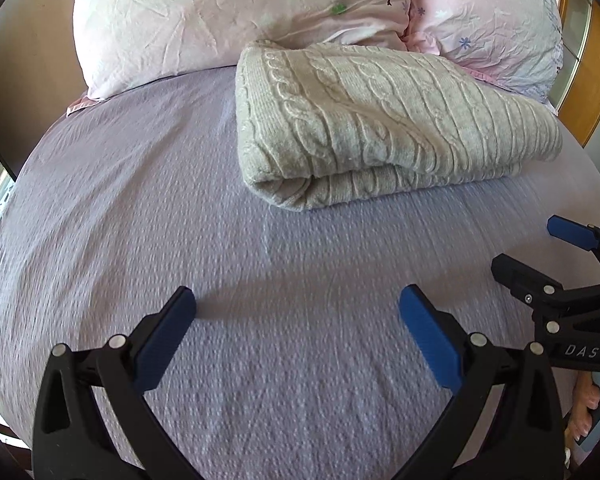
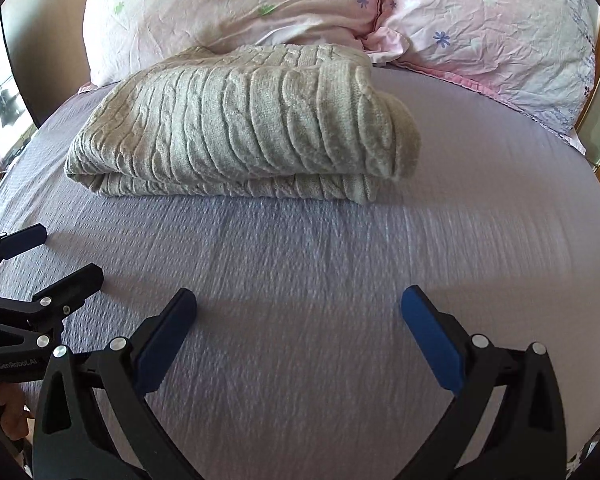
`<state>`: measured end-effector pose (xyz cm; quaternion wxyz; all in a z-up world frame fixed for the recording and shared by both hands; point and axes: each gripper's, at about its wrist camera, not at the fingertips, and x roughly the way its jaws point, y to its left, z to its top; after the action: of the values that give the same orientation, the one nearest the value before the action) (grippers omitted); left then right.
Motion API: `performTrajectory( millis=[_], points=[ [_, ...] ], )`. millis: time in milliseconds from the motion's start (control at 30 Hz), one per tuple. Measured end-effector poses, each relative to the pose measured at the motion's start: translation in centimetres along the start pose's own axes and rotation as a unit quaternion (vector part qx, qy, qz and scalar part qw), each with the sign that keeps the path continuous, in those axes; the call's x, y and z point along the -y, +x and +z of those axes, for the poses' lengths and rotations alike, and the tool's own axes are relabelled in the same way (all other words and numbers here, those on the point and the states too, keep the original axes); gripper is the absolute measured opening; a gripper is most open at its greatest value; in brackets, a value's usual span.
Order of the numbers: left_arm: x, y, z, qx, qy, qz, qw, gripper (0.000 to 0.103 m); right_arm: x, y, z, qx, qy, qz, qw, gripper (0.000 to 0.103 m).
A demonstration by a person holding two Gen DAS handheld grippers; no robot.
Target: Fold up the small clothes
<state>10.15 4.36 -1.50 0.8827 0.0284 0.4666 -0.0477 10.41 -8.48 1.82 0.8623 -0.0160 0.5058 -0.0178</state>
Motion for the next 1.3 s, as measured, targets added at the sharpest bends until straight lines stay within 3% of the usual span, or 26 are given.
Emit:
performTrajectory(
  millis=[1300],
  points=[
    [-0.13, -0.02, -0.02, 0.004, 0.002, -0.001, 1.0, 0.101, 0.06, -0.05, 0.08, 0.0, 0.001, -0.001, 1.0, 0.102]
  ],
)
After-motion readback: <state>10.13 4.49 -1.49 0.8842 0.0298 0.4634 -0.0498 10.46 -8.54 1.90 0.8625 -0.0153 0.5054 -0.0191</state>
